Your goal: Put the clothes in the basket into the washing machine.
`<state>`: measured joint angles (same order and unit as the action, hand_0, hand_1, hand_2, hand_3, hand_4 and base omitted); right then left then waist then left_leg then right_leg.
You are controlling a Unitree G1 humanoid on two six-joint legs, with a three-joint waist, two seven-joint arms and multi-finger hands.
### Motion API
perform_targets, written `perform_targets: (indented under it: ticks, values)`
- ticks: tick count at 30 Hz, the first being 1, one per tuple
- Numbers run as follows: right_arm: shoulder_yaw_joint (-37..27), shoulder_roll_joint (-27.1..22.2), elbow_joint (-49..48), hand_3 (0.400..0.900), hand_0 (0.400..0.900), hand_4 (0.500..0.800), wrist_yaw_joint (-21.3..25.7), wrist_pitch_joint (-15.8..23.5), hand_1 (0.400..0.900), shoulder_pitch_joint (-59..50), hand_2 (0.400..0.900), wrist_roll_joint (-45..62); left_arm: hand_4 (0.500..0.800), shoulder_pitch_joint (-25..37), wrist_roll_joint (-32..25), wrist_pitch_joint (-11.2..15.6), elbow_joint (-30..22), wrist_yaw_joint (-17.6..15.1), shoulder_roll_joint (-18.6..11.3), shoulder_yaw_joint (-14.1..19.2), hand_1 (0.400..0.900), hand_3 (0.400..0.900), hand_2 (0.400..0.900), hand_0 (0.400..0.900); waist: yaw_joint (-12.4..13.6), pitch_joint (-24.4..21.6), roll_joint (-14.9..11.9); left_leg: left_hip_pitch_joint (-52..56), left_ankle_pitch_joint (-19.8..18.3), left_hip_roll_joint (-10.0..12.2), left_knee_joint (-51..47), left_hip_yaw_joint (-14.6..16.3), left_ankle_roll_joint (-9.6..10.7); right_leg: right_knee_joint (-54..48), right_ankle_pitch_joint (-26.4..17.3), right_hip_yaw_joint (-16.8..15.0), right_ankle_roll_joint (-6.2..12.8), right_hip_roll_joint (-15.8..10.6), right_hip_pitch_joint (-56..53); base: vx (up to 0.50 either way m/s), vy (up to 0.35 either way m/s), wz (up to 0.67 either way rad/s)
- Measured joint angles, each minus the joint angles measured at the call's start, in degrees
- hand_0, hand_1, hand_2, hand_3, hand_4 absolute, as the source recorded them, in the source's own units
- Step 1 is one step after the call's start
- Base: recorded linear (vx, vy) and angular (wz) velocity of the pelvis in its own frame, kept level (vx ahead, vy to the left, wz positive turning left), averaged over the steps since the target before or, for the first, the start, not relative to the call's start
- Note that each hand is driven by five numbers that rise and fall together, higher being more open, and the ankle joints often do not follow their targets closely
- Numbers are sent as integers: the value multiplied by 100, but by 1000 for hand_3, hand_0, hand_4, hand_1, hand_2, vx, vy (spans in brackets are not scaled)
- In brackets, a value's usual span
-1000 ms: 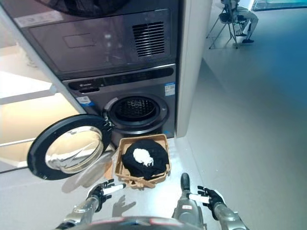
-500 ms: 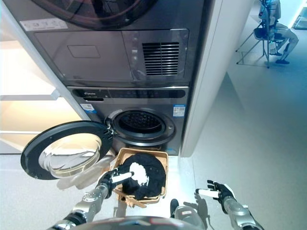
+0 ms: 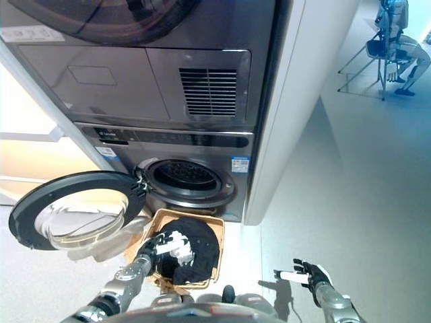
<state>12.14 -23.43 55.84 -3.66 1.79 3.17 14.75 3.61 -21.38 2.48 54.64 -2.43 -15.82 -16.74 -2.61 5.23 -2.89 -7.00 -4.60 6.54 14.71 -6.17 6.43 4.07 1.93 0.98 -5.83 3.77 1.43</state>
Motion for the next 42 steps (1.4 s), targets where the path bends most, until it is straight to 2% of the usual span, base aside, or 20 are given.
perform_targets:
  ticks: [1,2,3,5,7,8,9,11,14,17,18,20,23,25,28,32,34,37,39,42]
  values:
    - [4,0,-33,900,900,800,-8,17,900,-40,900,-10,800,-60,-1,-1,-2,-2,-12,1,900,900,900,900,-16,-49,66,199,53,60,-163,-67,17,-140,-70,-91,80,10,-64,215,224,-58]
    - [-14,-10,-37,900,900,800,-16,40,900,-69,900,-18,800,-59,0,0,-42,-1,-9,11,900,900,900,900,-29,-26,133,319,67,96,-314,-157,29,-167,-134,-218,20,10,-71,188,235,-65]
    - [-22,-13,-35,900,900,800,-17,37,900,-93,900,-23,800,-41,-1,1,-110,2,-11,14,900,900,900,900,-39,28,152,331,55,119,-387,-130,27,-217,-167,-477,62,3,-99,157,254,-67]
    - [-13,-3,-63,900,900,800,-71,-8,900,-133,900,-41,800,-48,0,14,-256,6,-32,12,900,900,900,900,36,93,121,380,113,-1,-558,-88,-65,-361,-238,-1188,250,-118,-216,113,268,-48]
    - [-19,-7,-108,900,900,800,-60,-3,900,-192,900,-76,800,-21,6,14,-297,1,-43,13,900,900,900,900,39,104,145,516,136,-112,-742,-45,-104,-381,-198,-1461,415,-208,-188,57,207,-54]
    - [-19,-42,-175,900,900,800,-71,-9,900,-188,900,-99,800,1,11,20,-354,-9,-46,14,900,900,900,900,30,124,258,689,401,-112,-1006,49,-186,-282,-184,-1480,480,-164,-65,-21,135,-58]
    - [-31,-62,-263,900,900,800,-78,-1,900,-285,900,-150,800,3,22,23,-438,-46,-97,0,900,900,900,900,27,130,411,736,411,-32,-1111,204,-74,-144,-117,-1480,584,-89,109,-83,97,-50]
    - [14,-6,-321,900,900,800,-90,2,900,-575,900,-191,800,237,56,27,-482,-115,-279,-2,900,900,900,900,200,306,315,703,287,-81,-1197,483,-78,211,-71,-1283,683,-189,550,-153,55,-35]
    - [71,4,-363,900,900,800,-87,31,900,-898,900,-194,800,635,136,28,-499,-283,-501,-103,900,900,900,900,307,483,220,273,228,-247,-1012,847,-298,406,17,-627,827,-673,1001,-116,19,-17]
    - [253,8,-569,900,900,800,-101,42,900,-850,900,-193,800,849,471,55,-548,-463,-741,-186,900,900,900,900,404,554,141,-100,206,-277,-740,978,-320,577,136,-514,1042,-1069,998,-101,1,1]
    - [290,10,-664,900,900,800,-101,50,900,-861,900,-194,800,958,644,59,-549,-529,-871,-213,900,900,900,900,402,642,62,-255,214,-292,-631,969,-291,473,153,-520,1310,-1103,1037,-124,-6,-1]
    - [283,-11,-667,900,900,800,-44,83,900,-1064,900,-192,800,1153,955,56,-544,-719,-980,-220,900,900,900,900,308,882,105,-569,233,-200,-384,854,-256,380,5,-516,1276,-981,1156,-105,3,-1]
    - [287,-70,-680,900,900,800,87,184,900,-1224,900,-192,800,1490,1806,62,-350,-1074,-993,-660,900,900,900,900,233,1008,29,-976,169,-80,-72,691,-130,498,-78,-519,1206,-834,1481,-119,5,-2]
    - [342,-106,-676,900,900,800,235,245,900,-1345,900,-191,800,1846,2386,65,-125,-1313,-1009,-1079,900,900,900,900,193,1098,-82,-1281,171,-56,102,700,-124,515,-105,-554,1162,-806,1741,-125,12,-3]
    - [521,-116,-671,900,900,800,390,377,900,-1496,900,-185,800,2210,3147,63,74,-1697,-1050,-1332,900,900,900,900,74,1186,-216,-1643,196,-54,283,716,-148,495,-256,-573,1182,-814,2055,-87,11,-1]
    - [763,-113,-679,900,900,800,555,513,900,-1658,900,-127,800,2756,3960,36,180,-2186,-1235,-1626,900,900,900,900,51,1329,-235,-2139,209,-52,542,659,-164,584,-408,-550,1205,-796,2431,-87,12,4]
    - [861,-107,-690,900,900,800,602,604,900,-1870,900,-119,800,3108,4222,11,221,-2400,-1409,-1730,900,900,900,900,31,1586,-245,-2318,206,-56,688,578,-166,699,-423,-508,1221,-786,2563,-93,18,3]
    - [987,-102,-755,900,900,800,709,733,900,-2246,900,-65,800,3591,4678,-63,424,-2699,-1660,-2108,900,900,900,900,-2,1672,-254,-2858,175,-56,987,504,-174,954,-416,-502,1230,-763,3059,-89,15,3]
    - [1035,-97,-824,900,900,800,751,844,900,-2459,900,-12,800,3816,4959,-229,541,-2803,-1745,-2366,900,900,900,900,-14,1759,-261,-3083,129,-53,1203,450,-186,1130,-401,-474,1247,-755,3258,-79,11,4]
    - [1089,-101,-947,900,900,800,856,983,900,-2608,900,-1,800,3969,5314,-281,576,-2965,-1867,-2610,900,900,900,900,-42,1829,-314,-3307,96,-59,1387,419,-211,1270,-380,-473,1268,-758,3452,-52,15,3]
